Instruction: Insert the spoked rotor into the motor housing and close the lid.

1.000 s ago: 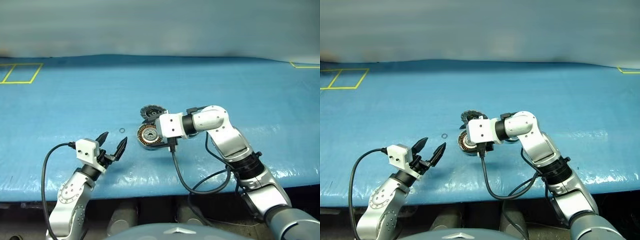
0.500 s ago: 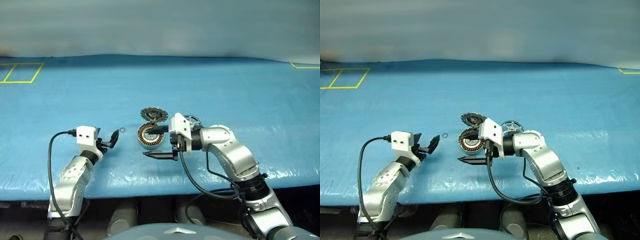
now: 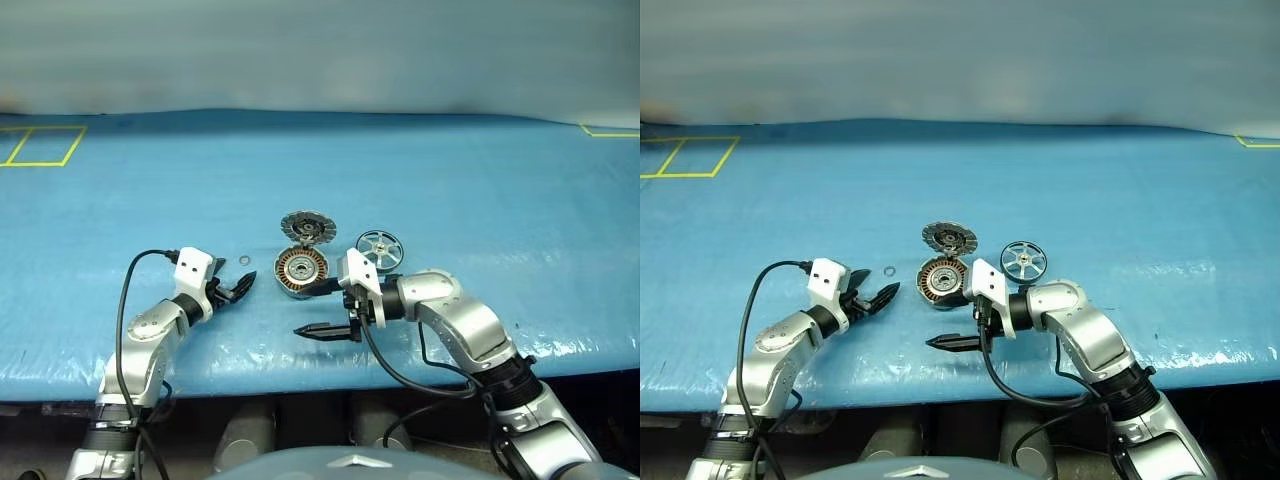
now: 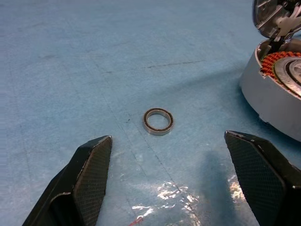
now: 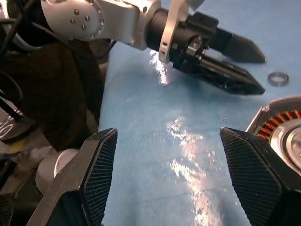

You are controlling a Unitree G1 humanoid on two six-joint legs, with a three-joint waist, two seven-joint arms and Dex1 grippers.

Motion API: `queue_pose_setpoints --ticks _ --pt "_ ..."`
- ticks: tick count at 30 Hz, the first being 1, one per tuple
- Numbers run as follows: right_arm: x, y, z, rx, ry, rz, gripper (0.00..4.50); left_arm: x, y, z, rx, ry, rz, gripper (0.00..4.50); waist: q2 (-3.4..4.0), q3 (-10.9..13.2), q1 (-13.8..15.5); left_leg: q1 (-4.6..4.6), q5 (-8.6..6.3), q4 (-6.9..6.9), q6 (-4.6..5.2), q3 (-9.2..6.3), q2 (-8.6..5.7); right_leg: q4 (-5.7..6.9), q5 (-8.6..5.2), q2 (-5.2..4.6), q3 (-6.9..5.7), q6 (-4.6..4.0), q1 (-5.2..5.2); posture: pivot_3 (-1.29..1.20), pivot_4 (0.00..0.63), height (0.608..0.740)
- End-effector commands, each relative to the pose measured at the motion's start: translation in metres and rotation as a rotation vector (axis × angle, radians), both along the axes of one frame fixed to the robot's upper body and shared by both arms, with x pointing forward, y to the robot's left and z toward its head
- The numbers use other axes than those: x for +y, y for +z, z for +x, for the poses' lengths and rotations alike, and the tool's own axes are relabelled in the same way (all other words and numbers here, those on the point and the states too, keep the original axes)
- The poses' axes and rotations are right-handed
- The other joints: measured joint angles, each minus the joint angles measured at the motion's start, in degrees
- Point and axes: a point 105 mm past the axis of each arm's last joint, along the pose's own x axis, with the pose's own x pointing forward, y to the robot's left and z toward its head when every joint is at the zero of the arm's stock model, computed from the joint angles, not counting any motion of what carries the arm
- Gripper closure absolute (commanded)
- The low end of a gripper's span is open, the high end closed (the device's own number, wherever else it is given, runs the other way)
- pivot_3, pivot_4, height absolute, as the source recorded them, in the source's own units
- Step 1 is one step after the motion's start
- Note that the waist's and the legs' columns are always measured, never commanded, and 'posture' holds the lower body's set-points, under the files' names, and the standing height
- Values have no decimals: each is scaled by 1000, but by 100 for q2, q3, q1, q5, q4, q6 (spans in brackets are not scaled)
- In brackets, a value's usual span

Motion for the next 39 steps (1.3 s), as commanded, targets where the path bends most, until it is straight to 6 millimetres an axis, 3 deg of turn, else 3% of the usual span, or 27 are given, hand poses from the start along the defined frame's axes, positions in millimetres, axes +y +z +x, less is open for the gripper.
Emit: queue_pose_setpoints --ticks 1,4,7,11,14,17,20,21,29,33,37,39 --pt "5 6 0 -34 10 24 818 1 -1 5 -16 -5 44 311 0 0 -1 0 0 0 0 0 0 0 0 0 0 0 0 0 150 740" --pt "7 6 0 -39 12 23 818 -2 -4 10 -17 -15 79 311 0 0 11 0 1 0 -2 -2 0 0 1 0 -1 2 1 0 150 740" --pt "8 5 0 -48 18 18 792 -10 -7 12 -21 -61 104 859 0 0 26 0 2 1 -1 -2 -1 0 1 0 -1 3 1 0 150 740" --pt "9 6 0 -59 21 15 792 -17 -13 10 1 -92 118 2155 0 -1 27 0 1 1 0 -2 -3 -2 2 -2 0 5 3 0 150 740" --pt "9 6 1 -70 22 14 792 -21 -19 7 27 -109 119 2155 0 -1 29 0 1 0 0 -4 -3 -2 3 -2 -1 4 3 0 150 740" --pt "10 8 2 -80 22 18 792 -19 -20 7 26 -91 126 2714 0 -1 28 1 2 1 0 -3 -3 -1 2 -2 -1 6 4 0 150 740" --pt "11 8 3 -87 19 19 792 -17 -22 8 32 -68 141 3702 1 -2 28 5 2 2 0 -4 -3 -1 2 -2 -1 8 7 0 150 740" --pt "12 8 4 -93 16 18 792 -16 -22 8 33 -67 137 3835 1 -2 27 8 2 2 0 -4 -3 -1 1 -2 -1 9 11 0 150 740" --pt "7 -1 13 -88 -48 -15 792 -11 -17 8 -9 -1 118 3833 1 -4 16 18 3 2 0 -3 -3 1 0 -2 1 11 18 0 150 740" --pt "-6 -15 22 -83 -125 -78 792 -15 15 5 -145 26 40 3833 -1 -3 -9 18 2 0 0 -1 -2 1 1 -2 6 9 14 0 150 740" --pt "-15 -17 21 -70 -140 -80 792 -31 48 -12 -223 -91 -105 3833 -2 -2 14 7 2 -1 0 -3 -1 -3 4 -2 4 4 8 0 150 740" --pt "-16 -15 20 -76 -138 -77 792 -35 54 -17 -221 -154 -122 3833 -2 -2 40 5 3 2 0 -3 -2 -3 3 -6 1 6 10 0 150 740"
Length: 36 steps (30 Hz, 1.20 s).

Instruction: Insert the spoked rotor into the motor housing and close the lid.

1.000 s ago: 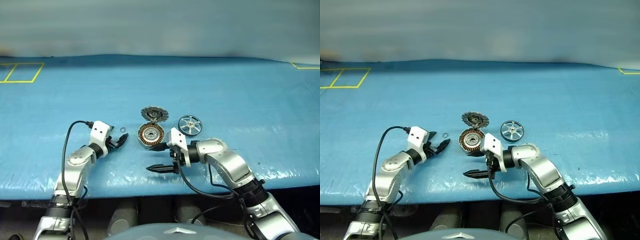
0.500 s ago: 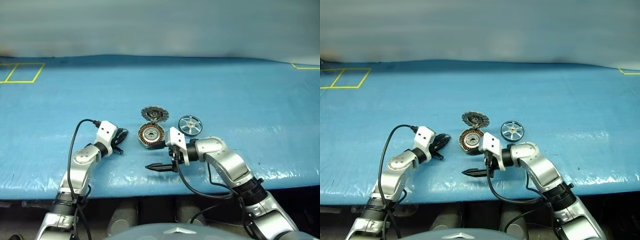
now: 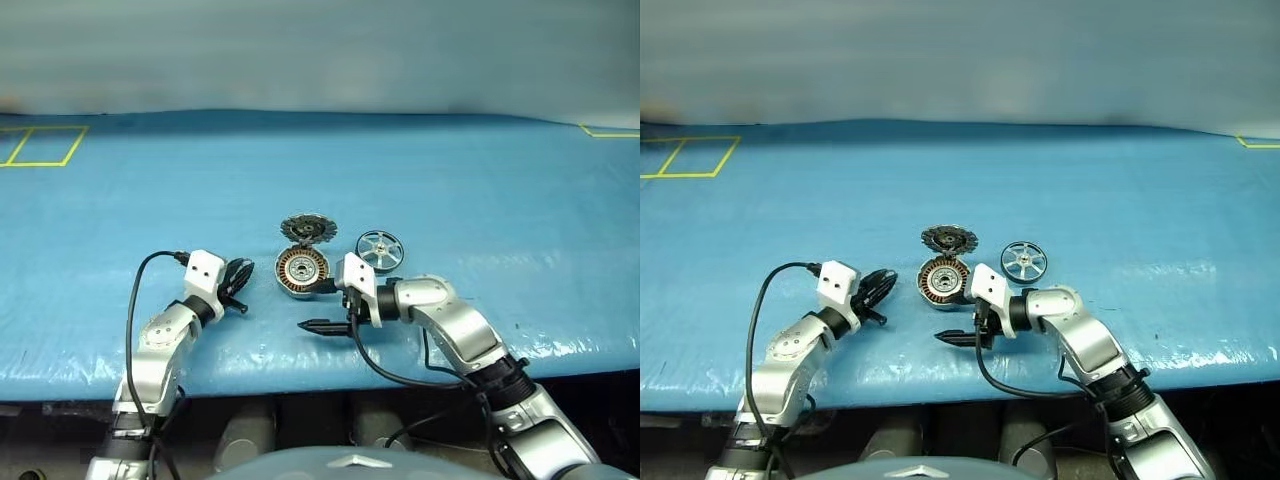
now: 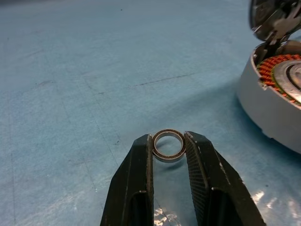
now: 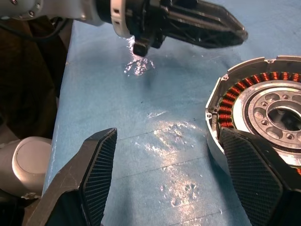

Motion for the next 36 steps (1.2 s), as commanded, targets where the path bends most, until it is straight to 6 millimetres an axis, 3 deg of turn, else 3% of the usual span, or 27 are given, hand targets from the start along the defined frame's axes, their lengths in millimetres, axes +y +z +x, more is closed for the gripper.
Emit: queue_pose_setpoints --ticks 1,6,11,20,36 --pt "-6 2 2 -13 -21 -2 792 -8 26 -7 -63 -108 -28 3833 0 0 11 0 2 0 2 1 0 0 -1 0 0 3 0 0 150 740" --pt "-3 12 3 -60 -27 32 792 -16 34 -10 -67 -205 -26 3833 0 1 -1 1 5 0 4 5 -1 0 0 2 0 4 1 0 150 740" --pt "-3 32 2 -98 -29 93 792 -29 26 -10 -33 -304 13 3833 0 3 4 -6 5 0 5 3 -3 -2 1 2 0 4 -5 0 150 740" --pt "-20 16 -2 -93 -51 -24 792 -46 16 -2 -12 -444 63 3833 -1 4 -14 -9 4 -2 6 4 -2 -6 1 2 0 4 -7 0 150 740" --pt "-13 10 -4 -104 -83 -15 792 -60 7 12 29 -523 74 3833 -3 5 -21 -10 4 -2 7 3 -3 -7 2 3 0 6 -7 0 150 740"
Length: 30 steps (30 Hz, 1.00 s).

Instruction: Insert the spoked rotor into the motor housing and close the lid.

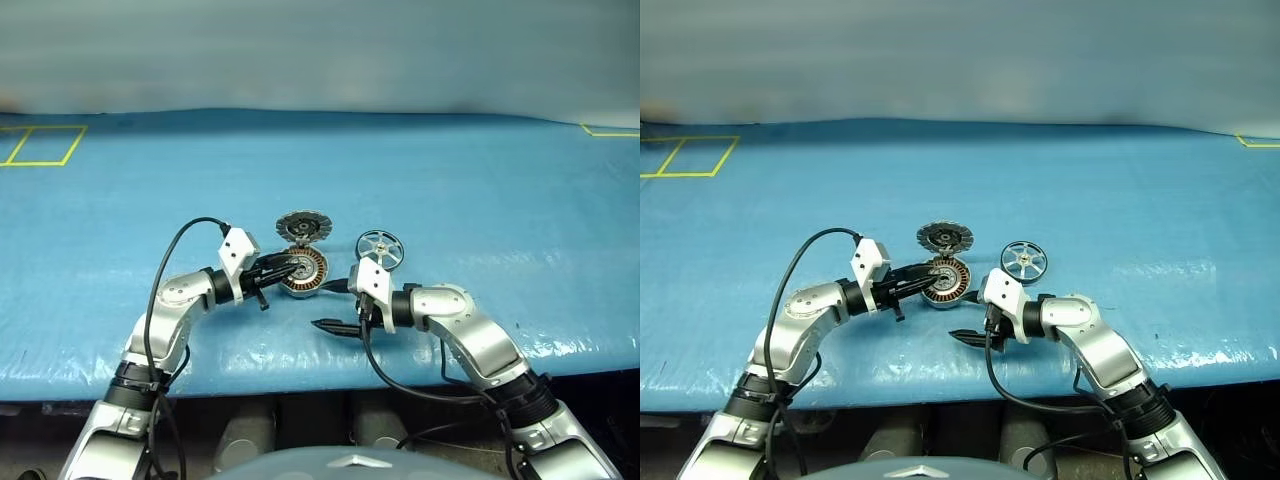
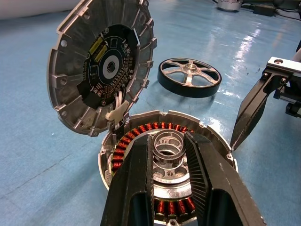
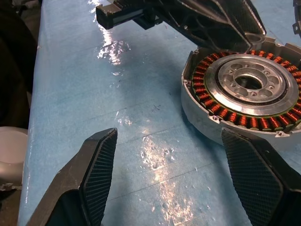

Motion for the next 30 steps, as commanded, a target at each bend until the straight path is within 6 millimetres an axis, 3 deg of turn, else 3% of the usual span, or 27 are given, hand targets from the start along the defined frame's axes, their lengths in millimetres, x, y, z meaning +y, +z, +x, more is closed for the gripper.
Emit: queue_pose_setpoints --ticks 1,24,29,30 --pt "4 11 -1 -50 14 24 792 -7 3 1 -27 -38 6 3833 0 0 -1 0 0 0 0 0 0 0 0 0 0 0 0 0 150 740" --pt "1 12 2 -72 -11 14 792 -4 -8 11 -42 10 65 3833 0 0 -6 0 1 2 0 -1 0 1 1 0 0 0 0 0 150 740" --pt "2 12 2 -77 -14 12 792 -3 -4 14 -45 36 29 2189 0 0 -6 1 1 2 1 -1 0 2 1 0 0 1 1 0 150 740" --pt "2 12 2 -77 -14 12 792 -4 -3 14 -47 36 20 2189 0 0 -4 1 1 3 0 0 0 2 1 0 0 1 1 0 150 740"
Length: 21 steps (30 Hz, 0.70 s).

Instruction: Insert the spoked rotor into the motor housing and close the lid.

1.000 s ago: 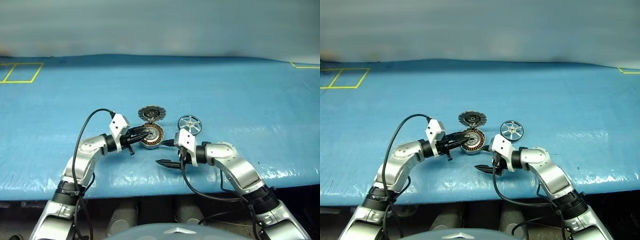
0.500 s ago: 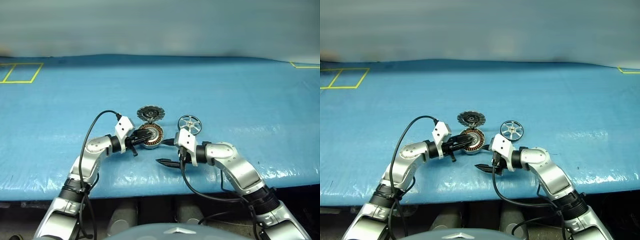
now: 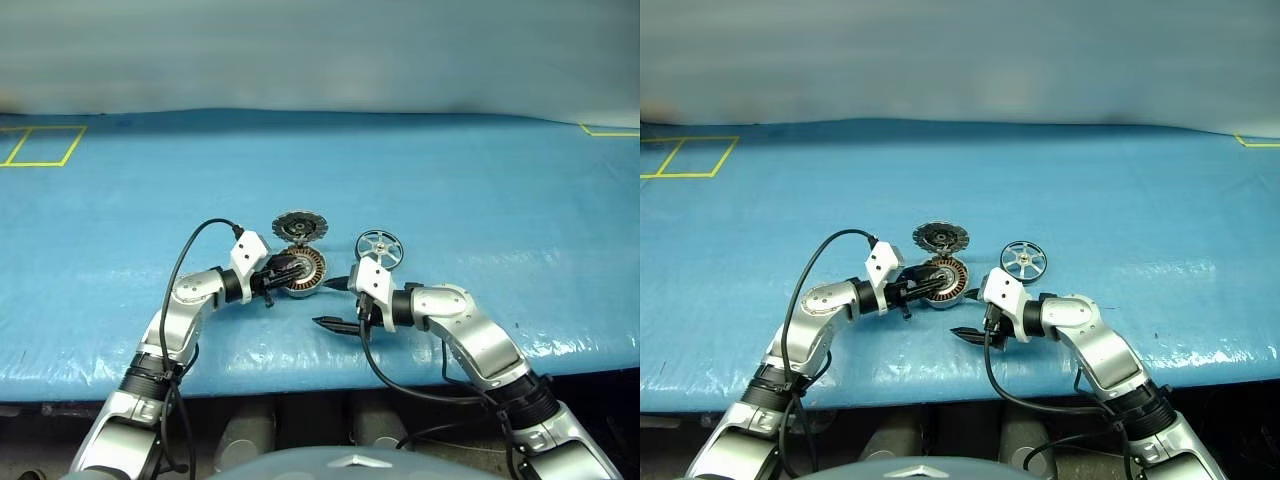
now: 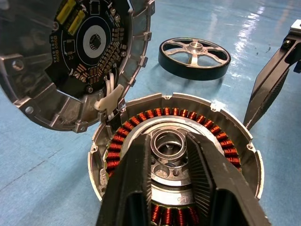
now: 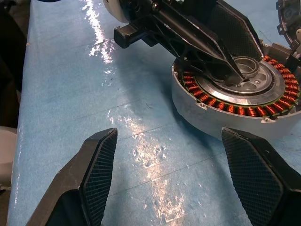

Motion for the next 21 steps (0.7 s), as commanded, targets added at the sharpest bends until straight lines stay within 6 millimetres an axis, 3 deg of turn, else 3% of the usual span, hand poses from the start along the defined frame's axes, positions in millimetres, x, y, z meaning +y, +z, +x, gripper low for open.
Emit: queue_pose_setpoints --ticks 1,7,12,19,21 --pt "3 11 1 -55 7 25 792 2 7 2 -17 14 -36 2189 0 0 1 0 0 1 0 0 0 0 0 0 0 0 0 0 150 740" --pt "4 9 1 -55 7 22 792 0 26 4 -23 29 -156 2189 0 0 -4 0 0 1 0 -1 0 0 0 0 0 0 0 0 150 740" --pt "4 9 0 -56 8 24 792 1 22 5 -3 51 -143 2189 0 0 -8 0 0 1 0 0 0 1 0 0 0 0 0 0 150 740" --pt "5 9 0 -57 8 22 792 8 16 11 8 95 -86 4419 0 0 -10 0 0 1 0 0 0 1 0 0 0 0 0 0 150 740" --pt "5 9 0 -57 8 21 792 8 16 10 8 95 -83 4464 0 0 -10 0 0 2 0 0 0 1 1 0 0 0 0 0 150 740"
